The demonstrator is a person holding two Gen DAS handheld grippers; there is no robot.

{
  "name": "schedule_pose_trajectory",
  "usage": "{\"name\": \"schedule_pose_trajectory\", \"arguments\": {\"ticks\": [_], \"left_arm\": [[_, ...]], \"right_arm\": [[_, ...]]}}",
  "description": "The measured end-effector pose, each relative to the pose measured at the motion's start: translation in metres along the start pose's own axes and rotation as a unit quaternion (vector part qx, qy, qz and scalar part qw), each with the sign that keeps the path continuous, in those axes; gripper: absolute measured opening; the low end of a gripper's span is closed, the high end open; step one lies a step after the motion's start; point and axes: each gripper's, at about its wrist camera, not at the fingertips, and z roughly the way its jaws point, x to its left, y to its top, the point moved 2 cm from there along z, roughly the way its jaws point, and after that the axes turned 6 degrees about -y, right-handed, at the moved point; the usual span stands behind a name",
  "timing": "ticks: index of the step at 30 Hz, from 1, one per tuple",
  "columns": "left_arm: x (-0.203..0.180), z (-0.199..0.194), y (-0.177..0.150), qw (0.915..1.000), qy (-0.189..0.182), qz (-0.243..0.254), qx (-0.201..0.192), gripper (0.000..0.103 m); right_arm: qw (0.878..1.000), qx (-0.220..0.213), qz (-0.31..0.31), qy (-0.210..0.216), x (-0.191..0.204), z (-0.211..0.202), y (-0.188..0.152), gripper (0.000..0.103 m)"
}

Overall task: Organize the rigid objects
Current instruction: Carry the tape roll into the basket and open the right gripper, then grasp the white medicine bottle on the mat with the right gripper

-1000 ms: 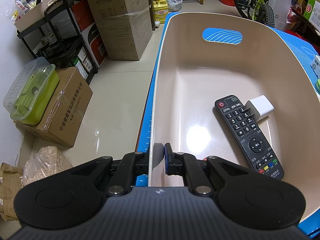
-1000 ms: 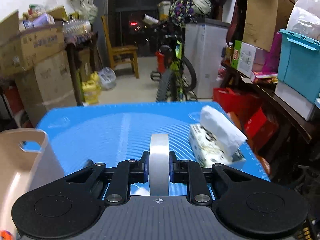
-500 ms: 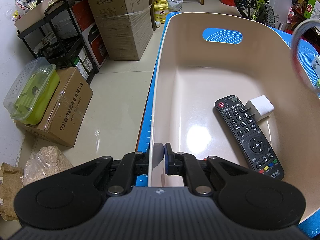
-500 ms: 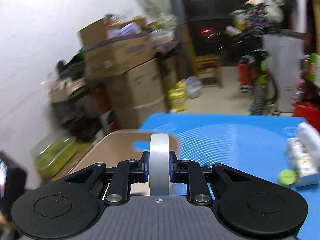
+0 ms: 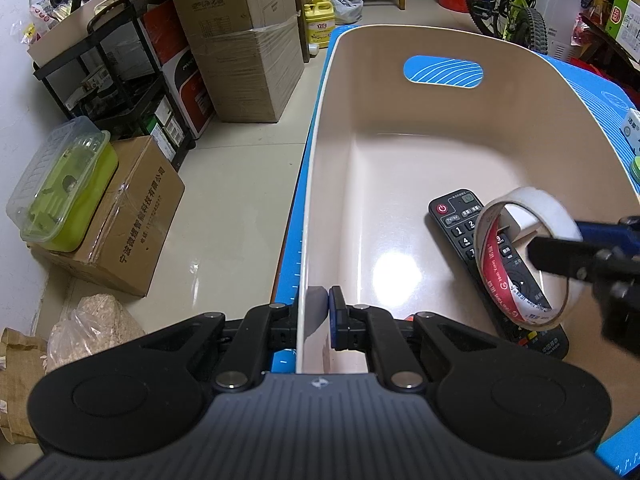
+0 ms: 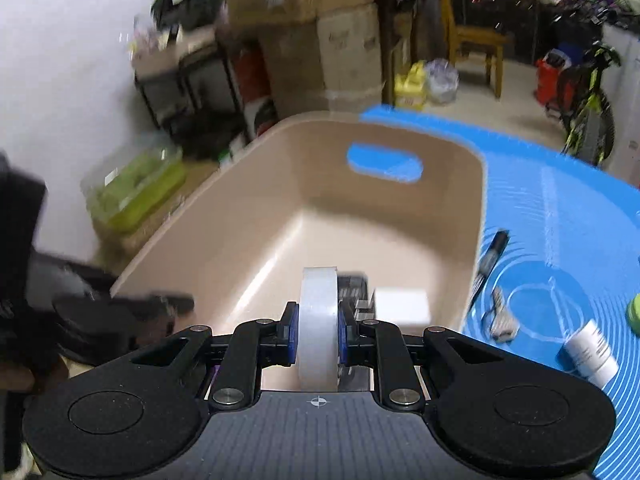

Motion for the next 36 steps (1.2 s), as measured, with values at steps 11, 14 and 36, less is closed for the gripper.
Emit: {"name": "schedule_pose_trajectory", "arguments": {"ticks": [11, 14, 36], "left_arm": [[-0.002, 0.000, 0.000, 1.0000, 0.000, -0.001, 0.000, 0.011], [-0.002, 0.000, 0.000, 1.0000, -0.001, -0.001, 0.000, 0.011], [-0.004, 0.001, -0.001, 1.0000, 0.005, 0.001, 0.002, 0.012]], "right_arm": [[0.999, -0.026, -0.021, 0.012, -0.010, -0.024, 0.000, 0.057], [0.998, -0.059, -0.009, 0.016, -0.027, -0.046, 0.007, 0.063], [0.979, -0.036, 0.138, -0.146, -0.219, 0.000, -0.031, 0.065]]}}
